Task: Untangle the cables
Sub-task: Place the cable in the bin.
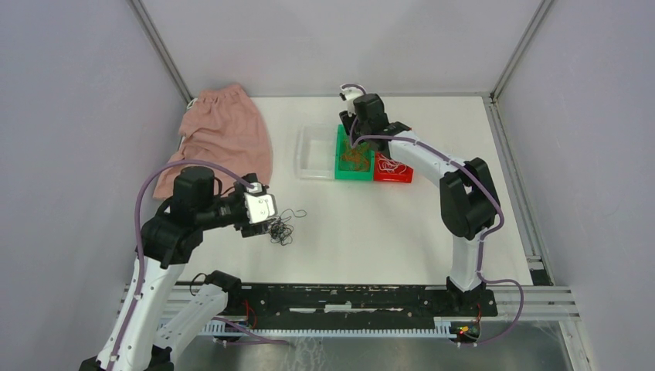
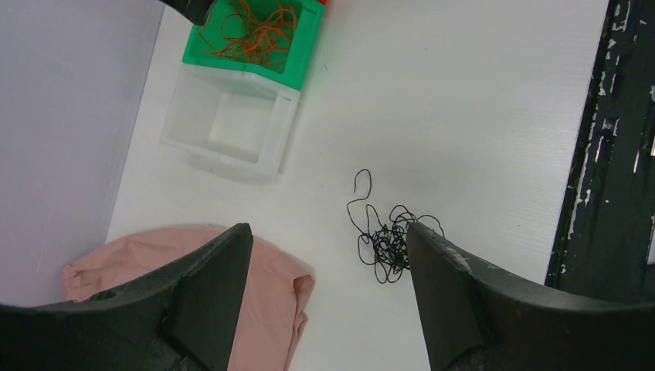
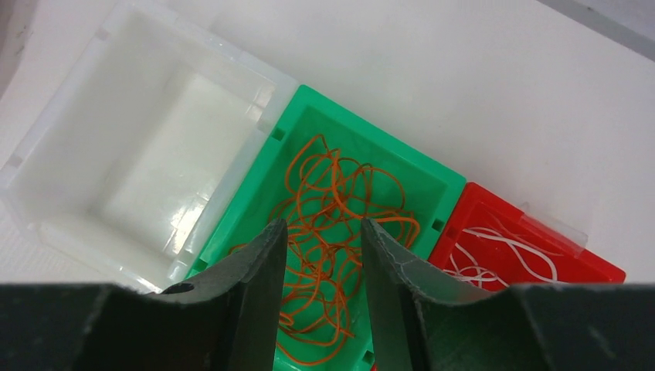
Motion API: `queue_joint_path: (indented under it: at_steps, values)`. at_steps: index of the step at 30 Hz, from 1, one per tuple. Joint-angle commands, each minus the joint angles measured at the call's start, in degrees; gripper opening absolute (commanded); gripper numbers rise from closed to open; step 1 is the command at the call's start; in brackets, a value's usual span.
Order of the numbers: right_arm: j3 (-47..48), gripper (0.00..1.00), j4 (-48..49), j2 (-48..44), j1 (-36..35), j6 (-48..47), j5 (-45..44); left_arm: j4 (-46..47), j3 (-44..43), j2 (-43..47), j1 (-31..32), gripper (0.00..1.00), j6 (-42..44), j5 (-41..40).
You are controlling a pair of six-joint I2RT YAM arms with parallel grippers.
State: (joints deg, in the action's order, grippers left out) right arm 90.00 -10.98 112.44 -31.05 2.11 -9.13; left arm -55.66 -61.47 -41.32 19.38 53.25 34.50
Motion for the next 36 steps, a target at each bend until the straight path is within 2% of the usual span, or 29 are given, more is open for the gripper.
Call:
queue_joint_path:
  at_steps: [1,4,6,12,17,19,21,26,30,36]
  values:
    - [2.81,0.46,0.53,-2.24,0.53,3.63,3.52,0.44,-0.6,-0.58,0.11,0.81,-0.46,-0.7]
    - [2.04,0.42,0.16,-3.86,0.55,6.95,4.82,0.11,-0.03,-1.02,0.05,0.82,-0.59,-1.37]
    - [-3.17,0.4,4.18,-8.57,-0.43,8.42,6.4,0.36,0.83,-1.89,0.09,0.84,-1.99,-2.48]
    - [-14.46,0.55,8.5,-20.67,-8.12,6.86,10.82,3.08,7.44,-4.7,0.01,0.86,-3.15,-7.61]
    - [-26.14,0.54,16.31,-25.11,-11.88,9.36,20.03,5.76,12.5,-6.35,-0.51,0.85,-3.74,-9.23]
    - [-28.11,0.53,17.87,-24.97,-12.22,9.38,23.33,6.45,13.28,-7.38,-0.81,0.85,-4.64,-9.21]
    - [-29.11,0.53,19.69,-23.22,-12.32,8.04,30.39,6.71,13.13,-9.0,-1.54,0.83,-5.82,-9.11]
    - [-24.24,0.54,15.0,-15.7,-13.26,1.28,40.91,4.61,13.0,-12.18,-8.32,0.77,-3.27,-4.9]
    - [-17.74,0.56,9.14,-8.61,-15.21,-4.88,45.17,3.08,14.65,-12.4,-17.31,0.74,2.66,-2.6]
    - [-6.28,0.58,0.07,1.56,-17.66,-14.03,45.06,-0.03,12.71,-11.54,-20.08,0.73,5.8,-1.59]
